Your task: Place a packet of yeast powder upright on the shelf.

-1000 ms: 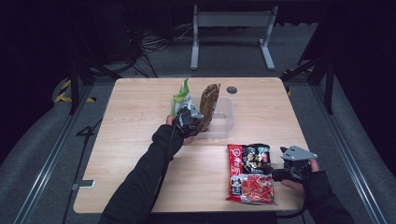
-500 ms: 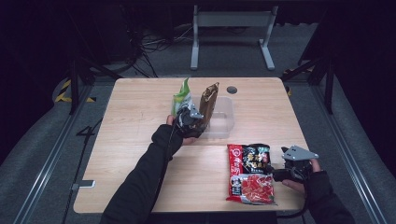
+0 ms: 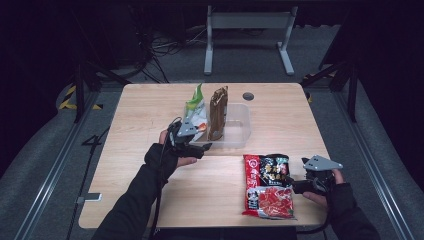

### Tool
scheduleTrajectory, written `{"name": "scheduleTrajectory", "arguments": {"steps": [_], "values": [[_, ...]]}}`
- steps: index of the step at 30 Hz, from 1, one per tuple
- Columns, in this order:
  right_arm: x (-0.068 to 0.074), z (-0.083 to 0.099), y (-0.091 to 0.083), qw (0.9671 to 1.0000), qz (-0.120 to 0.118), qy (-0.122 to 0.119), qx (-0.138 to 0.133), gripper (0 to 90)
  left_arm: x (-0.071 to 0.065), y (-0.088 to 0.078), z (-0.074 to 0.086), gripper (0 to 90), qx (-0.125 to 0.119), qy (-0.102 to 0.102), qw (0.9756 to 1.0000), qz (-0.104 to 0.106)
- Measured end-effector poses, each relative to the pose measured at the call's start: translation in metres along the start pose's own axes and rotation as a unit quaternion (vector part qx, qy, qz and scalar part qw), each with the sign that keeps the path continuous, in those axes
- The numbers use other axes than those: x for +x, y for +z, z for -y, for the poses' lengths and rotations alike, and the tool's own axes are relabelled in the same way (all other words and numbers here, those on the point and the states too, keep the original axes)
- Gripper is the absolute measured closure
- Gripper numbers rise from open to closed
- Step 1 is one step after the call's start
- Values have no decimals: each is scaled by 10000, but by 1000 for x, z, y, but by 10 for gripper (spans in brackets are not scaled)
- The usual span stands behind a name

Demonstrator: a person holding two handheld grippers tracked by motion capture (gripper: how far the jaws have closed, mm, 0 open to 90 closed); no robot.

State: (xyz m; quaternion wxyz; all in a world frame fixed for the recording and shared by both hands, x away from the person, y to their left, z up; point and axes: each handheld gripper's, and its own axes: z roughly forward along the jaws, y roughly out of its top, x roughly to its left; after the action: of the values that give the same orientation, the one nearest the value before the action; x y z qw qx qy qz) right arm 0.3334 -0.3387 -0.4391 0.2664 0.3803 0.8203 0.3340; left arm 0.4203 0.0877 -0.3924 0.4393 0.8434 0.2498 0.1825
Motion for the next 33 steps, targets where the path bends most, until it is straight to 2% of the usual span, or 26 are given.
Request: {"name": "scheduleTrajectory", "arguments": {"steps": [5, 10, 11, 16, 19, 26, 28, 30, 31, 32, 33], "values": [[-3, 1, 3, 9998, -126, 114, 63, 132, -7, -20, 16, 163, -97, 27, 9999, -24], [-2, 0, 4, 9996, -246, 139, 43, 130, -13, -36, 34, 135, -11, 137, 9999, -51], [-2, 0, 4, 9996, -246, 139, 43, 130, -13, -36, 34, 135, -11, 137, 9999, -51], [-1, -1, 4, 9996, -268, 115, 35, 127, -16, -49, 55, 129, 70, 131, 9997, -167], [-1, -2, 4, 9995, -296, 116, 43, 126, -16, -55, 63, 128, 50, 27, 9999, -148], [-2, -4, 4, 9987, -461, 201, 0, 127, -17, -61, 81, 126, 160, -56, 9998, -73], [-2, -5, 4, 9981, -550, 272, -25, 128, -17, -58, 86, 126, 261, -37, 9996, -93], [-2, -6, 4, 9973, -656, 329, -29, 131, -18, -54, 90, 122, 331, -89, 9994, 40], [-2, -6, 5, 9967, -747, 327, -31, 130, -18, -54, 90, 122, 331, -89, 9994, 40], [-1, -7, 5, 9964, -786, 313, -27, 129, -20, -51, 92, 122, 438, -33, 9990, 28], [-1, -7, 5, 9964, -786, 313, -27, 129, -20, -51, 92, 119, 438, -33, 9990, 28]]}}
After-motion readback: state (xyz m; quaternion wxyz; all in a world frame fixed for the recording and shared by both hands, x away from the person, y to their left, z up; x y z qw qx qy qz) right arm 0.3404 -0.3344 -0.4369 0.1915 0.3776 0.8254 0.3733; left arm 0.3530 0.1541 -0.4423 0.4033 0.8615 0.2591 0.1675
